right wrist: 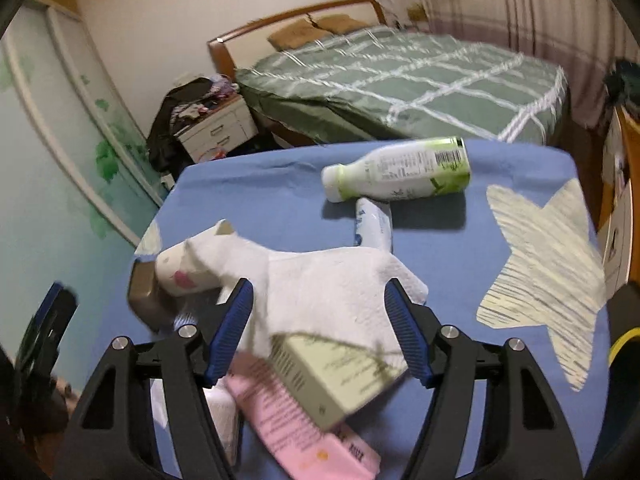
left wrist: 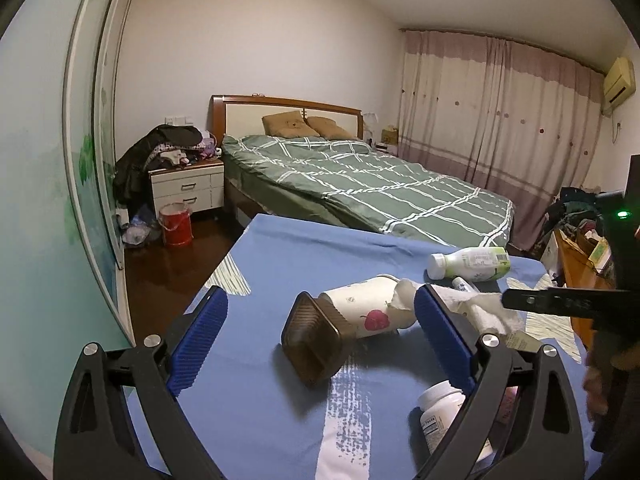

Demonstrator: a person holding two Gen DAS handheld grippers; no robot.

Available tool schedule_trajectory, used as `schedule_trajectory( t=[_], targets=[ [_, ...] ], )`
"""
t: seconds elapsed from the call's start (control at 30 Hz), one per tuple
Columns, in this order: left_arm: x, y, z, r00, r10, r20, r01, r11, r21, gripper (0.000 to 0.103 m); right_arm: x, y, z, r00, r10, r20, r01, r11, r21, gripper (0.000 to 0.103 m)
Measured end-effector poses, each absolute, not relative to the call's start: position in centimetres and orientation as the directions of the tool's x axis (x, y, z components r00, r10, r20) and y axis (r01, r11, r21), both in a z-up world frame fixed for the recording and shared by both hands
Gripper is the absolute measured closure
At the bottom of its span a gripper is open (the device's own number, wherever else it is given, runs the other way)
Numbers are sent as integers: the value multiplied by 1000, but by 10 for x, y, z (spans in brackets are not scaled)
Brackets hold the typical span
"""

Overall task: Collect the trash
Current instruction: 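Grasp the crumpled white tissue with the right tool, then carry the white tissue with the right tool over the bin and release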

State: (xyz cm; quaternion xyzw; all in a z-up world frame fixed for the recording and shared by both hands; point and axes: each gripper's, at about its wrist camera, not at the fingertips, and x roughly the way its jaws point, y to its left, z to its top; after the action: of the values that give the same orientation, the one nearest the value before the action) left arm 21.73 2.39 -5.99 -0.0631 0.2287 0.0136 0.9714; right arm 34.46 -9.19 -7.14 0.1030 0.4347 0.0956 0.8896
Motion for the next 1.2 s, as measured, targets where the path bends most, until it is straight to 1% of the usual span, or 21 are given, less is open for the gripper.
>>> schedule_trajectory(
  t=[0.17,0.23,0.27,0.3,0.37,0.4,0.5,0.63,0.87,1.03,1.13,1.2],
  targets=[
    [216,22,-59,894,-15,-448,-46,991,-125,10,363,-99,-96,532,302,-791,-36,941,335,42],
    [216,21,-60,892,-20,-451,-41,991,-126,10,368,-98,-106,498,327,-803,-38,934,356,54],
    [216,20,-60,892,-22,-452,-40,991,-126,10,371,-98,-113,476,346,-808,-36,926,376,58],
    [216,20,-60,891,-23,-453,-39,991,-125,10,372,-98,-117,464,349,-814,-37,926,376,73],
    [216,19,-60,890,-26,-455,-36,991,-127,10,372,-98,-117,461,378,-803,-46,914,404,81],
    [216,19,-61,889,-28,-458,-34,991,-127,10,371,-98,-114,470,370,-801,-49,917,395,92],
    [217,19,-60,887,-30,-461,-33,991,-128,10,363,-97,-98,521,344,-781,-60,927,369,93],
    [217,18,-61,887,-34,-460,-30,991,-130,10,348,-101,-69,601,322,-731,-78,934,348,94],
    [217,13,-63,884,-38,-466,-20,993,-119,10,314,-120,-25,679,355,-642,-118,917,382,94],
    [217,11,-65,883,-38,-468,-18,993,-113,10,291,-138,-3,720,362,-592,-133,909,394,94],
    [217,10,-65,883,-37,-467,-17,994,-112,10,275,-151,7,749,341,-568,-124,914,386,94],
    [217,9,-66,884,-37,-467,-17,994,-110,10,263,-165,11,779,292,-555,-90,928,362,94]
  ],
)
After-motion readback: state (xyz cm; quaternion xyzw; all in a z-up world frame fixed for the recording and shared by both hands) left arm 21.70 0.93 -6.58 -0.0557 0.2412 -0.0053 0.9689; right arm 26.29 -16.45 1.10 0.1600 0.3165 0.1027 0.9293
